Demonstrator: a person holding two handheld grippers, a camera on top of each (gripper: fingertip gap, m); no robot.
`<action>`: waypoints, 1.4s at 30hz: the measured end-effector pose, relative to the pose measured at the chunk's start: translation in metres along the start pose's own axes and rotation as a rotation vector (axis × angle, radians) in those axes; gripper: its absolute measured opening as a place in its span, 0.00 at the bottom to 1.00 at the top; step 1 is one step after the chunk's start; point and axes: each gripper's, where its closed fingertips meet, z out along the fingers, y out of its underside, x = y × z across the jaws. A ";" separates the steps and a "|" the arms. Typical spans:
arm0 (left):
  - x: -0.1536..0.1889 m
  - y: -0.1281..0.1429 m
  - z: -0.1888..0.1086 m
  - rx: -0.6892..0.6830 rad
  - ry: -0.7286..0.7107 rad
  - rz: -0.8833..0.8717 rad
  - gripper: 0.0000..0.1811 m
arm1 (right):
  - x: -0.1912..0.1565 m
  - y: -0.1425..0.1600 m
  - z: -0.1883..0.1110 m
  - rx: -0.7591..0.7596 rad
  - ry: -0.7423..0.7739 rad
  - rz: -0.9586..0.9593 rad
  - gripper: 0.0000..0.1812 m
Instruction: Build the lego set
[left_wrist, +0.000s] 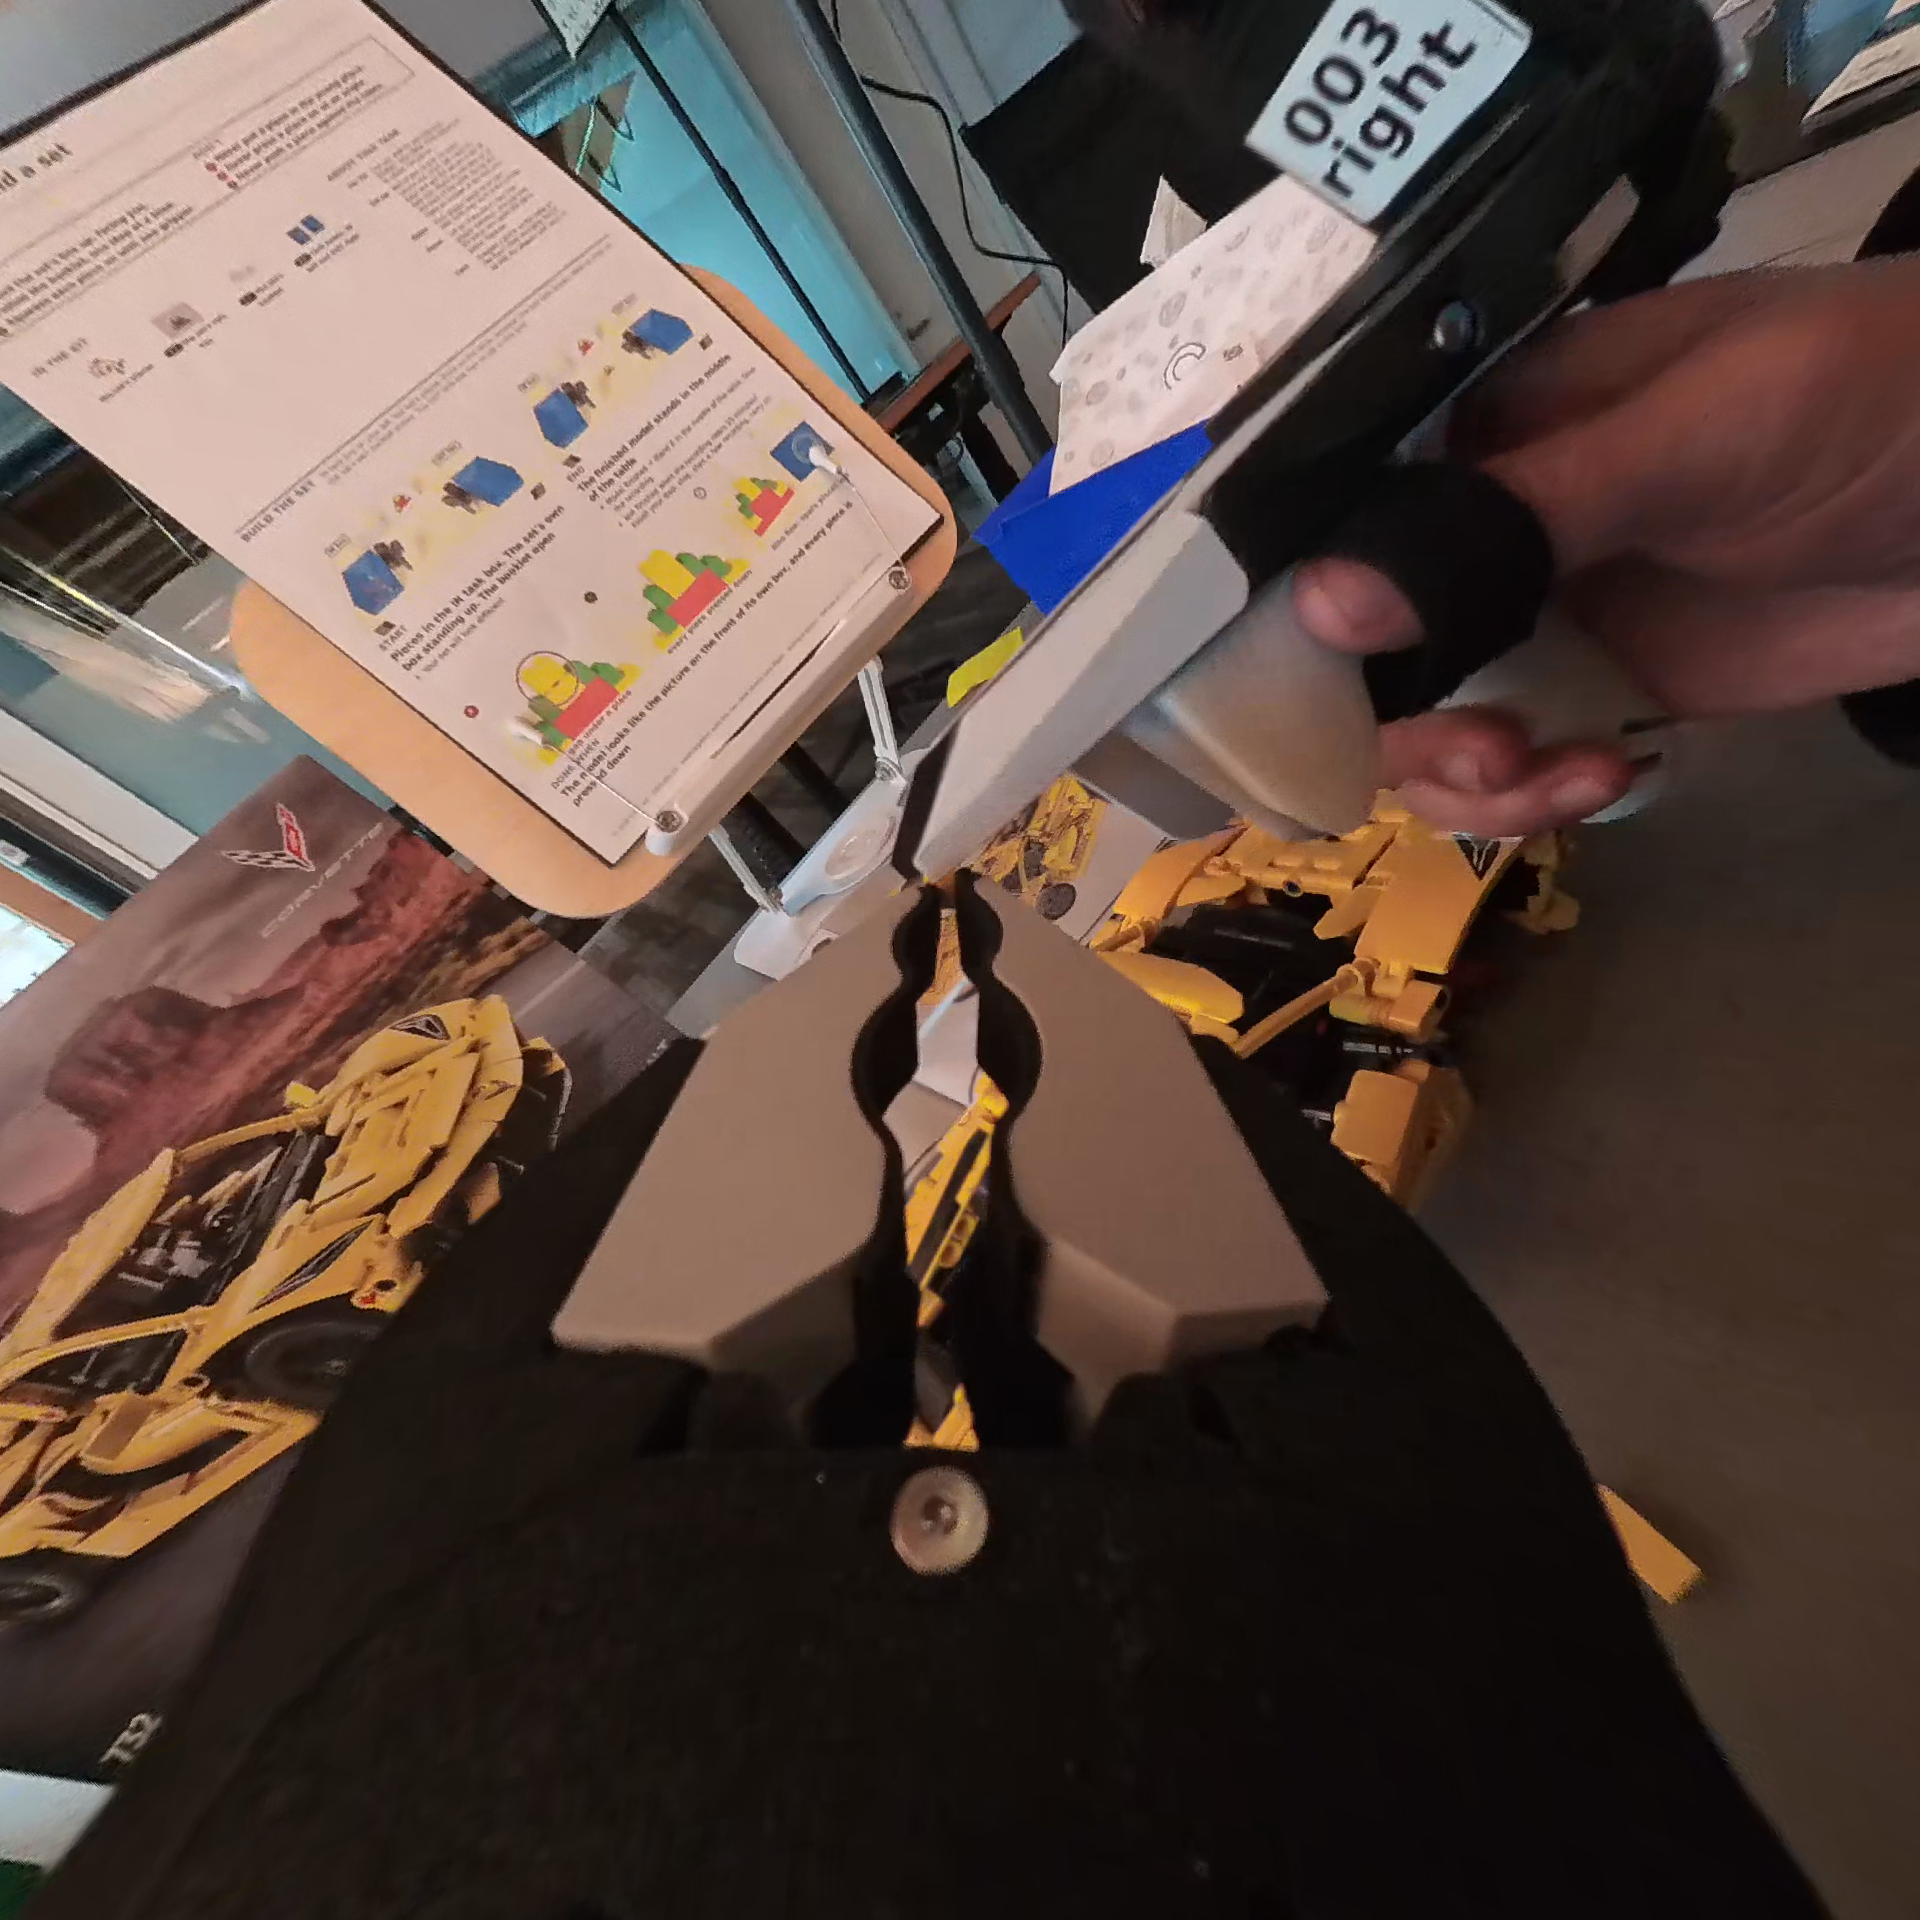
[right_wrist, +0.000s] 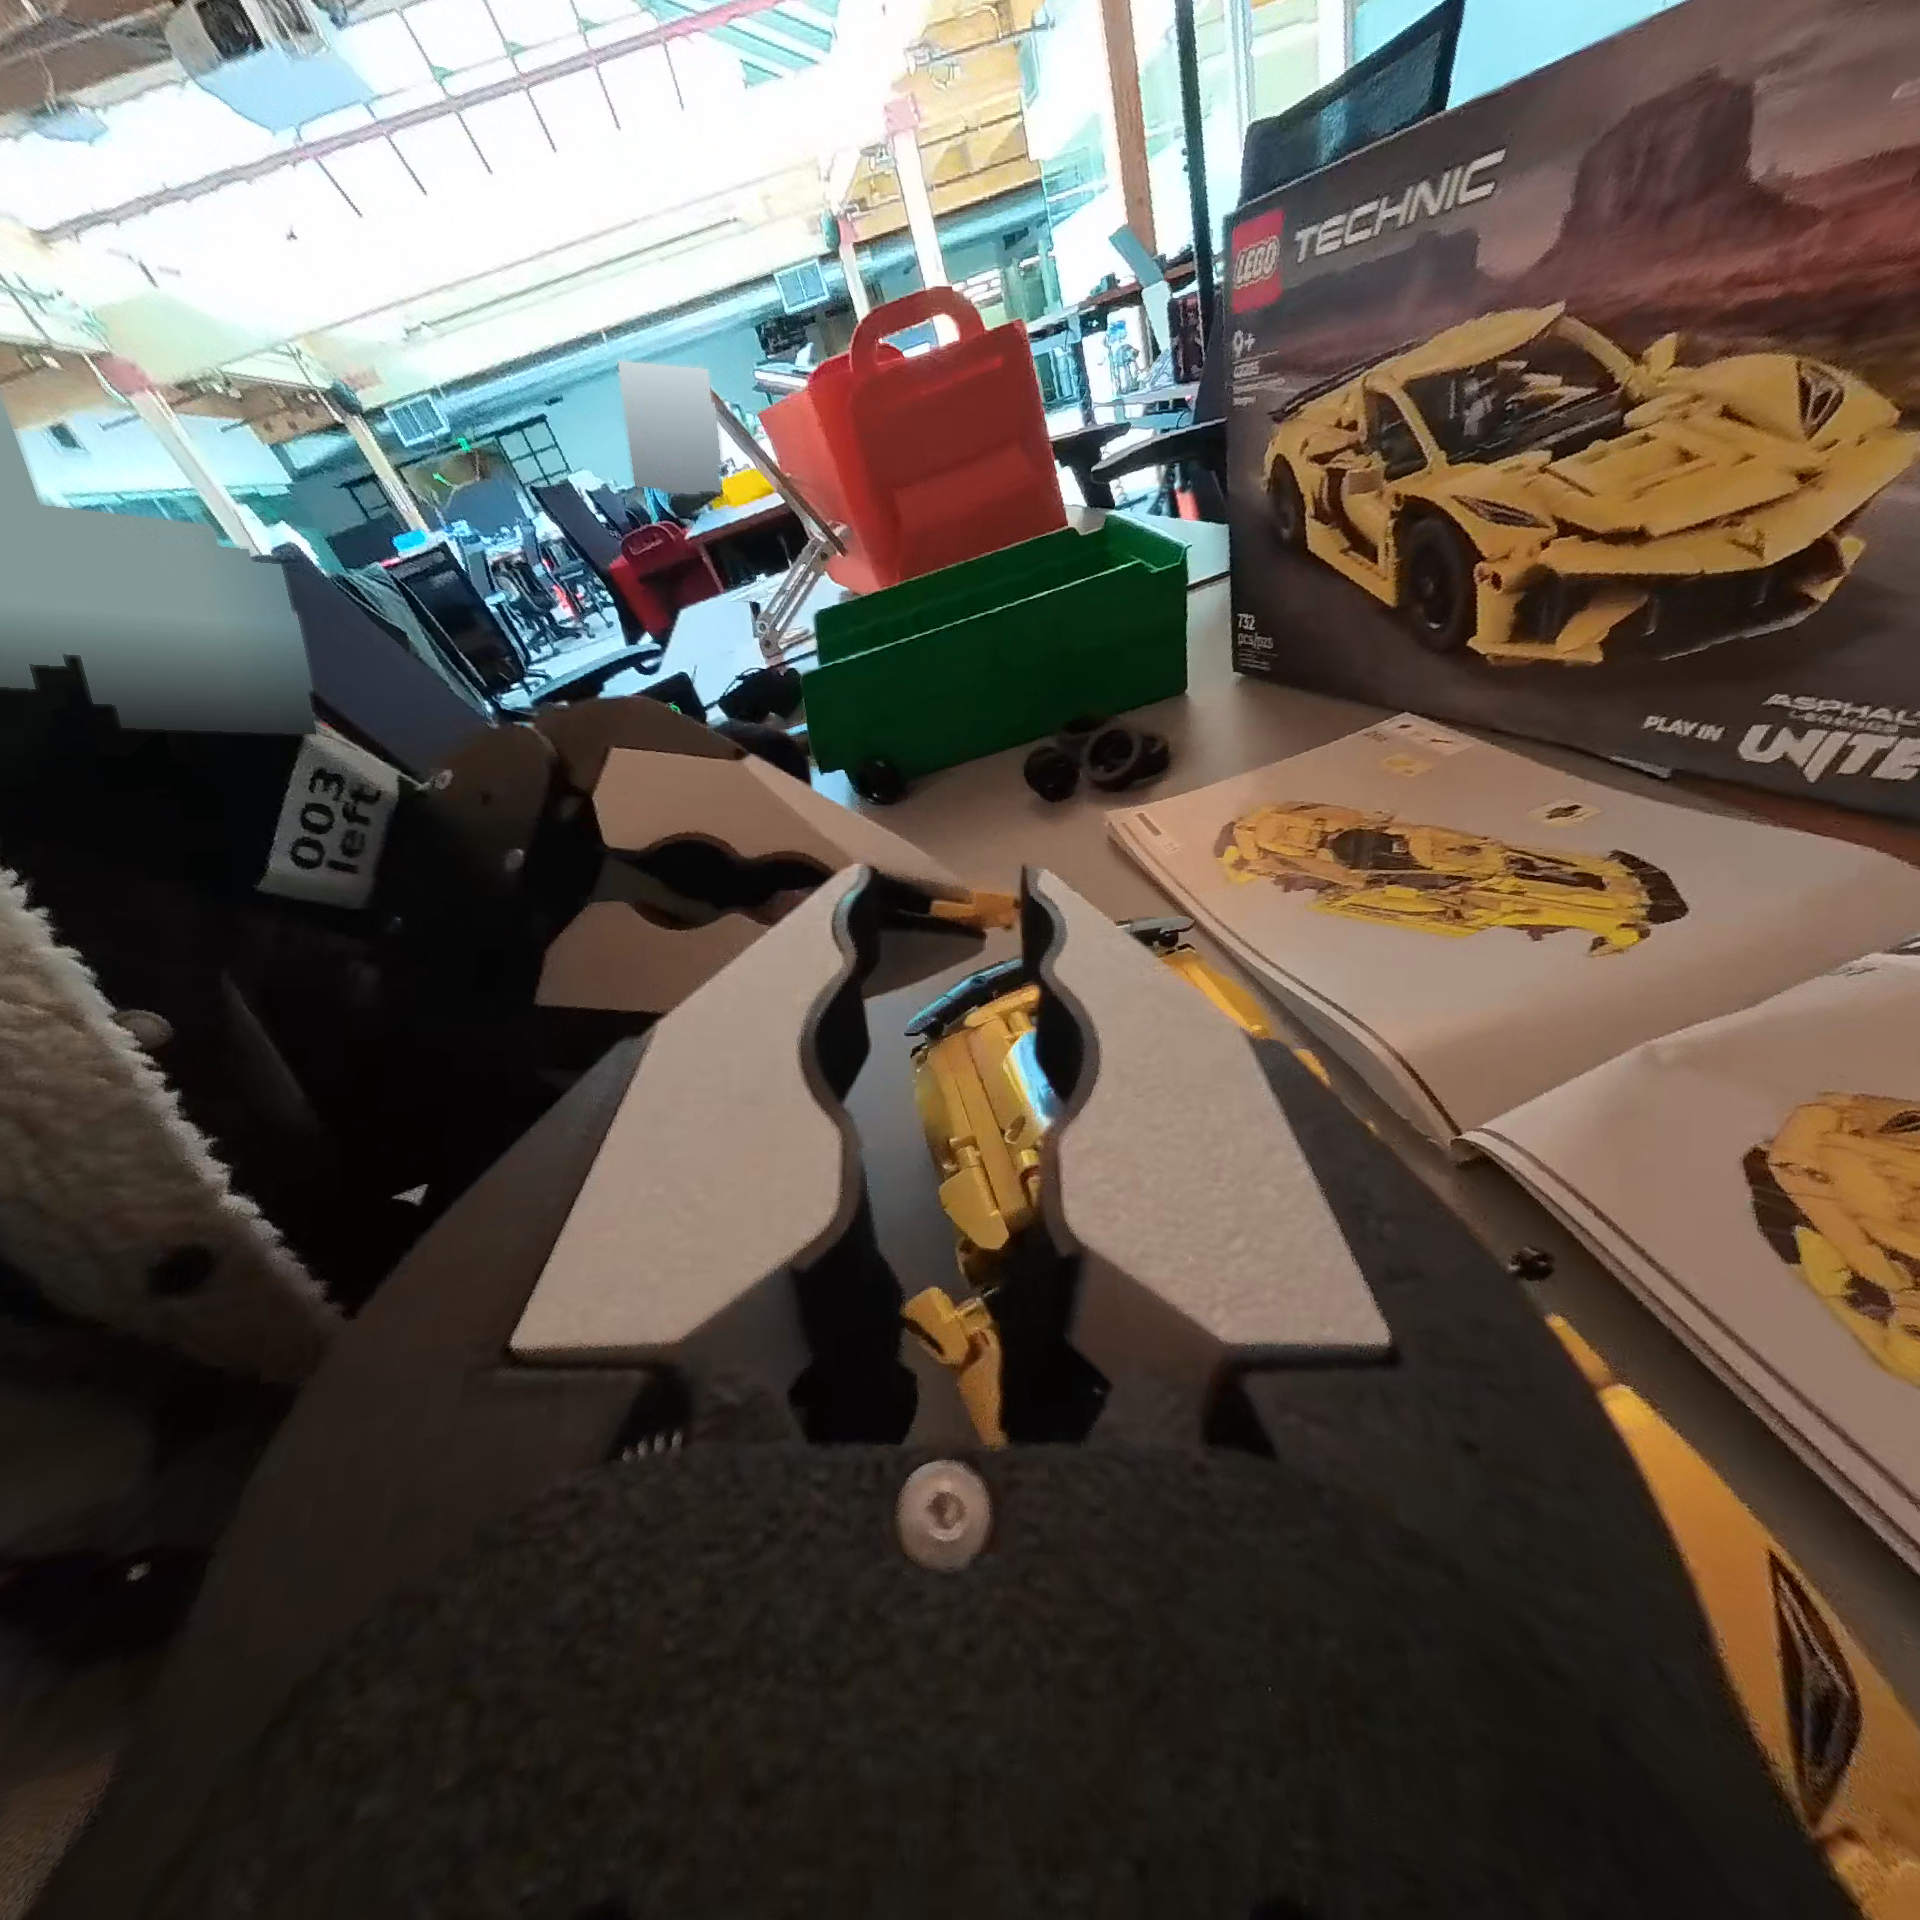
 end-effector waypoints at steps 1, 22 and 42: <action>-0.001 0.000 0.000 0.001 -0.005 0.003 0.01 | 0.000 0.000 0.000 -0.001 -0.002 -0.011 0.14; 0.001 0.000 -0.002 -0.021 -0.037 0.037 0.01 | 0.003 0.004 -0.002 -0.024 -0.009 0.034 0.09; 0.042 -0.017 -0.024 -0.071 -0.054 -0.240 0.01 | -0.037 0.020 -0.062 0.106 -0.032 0.587 0.15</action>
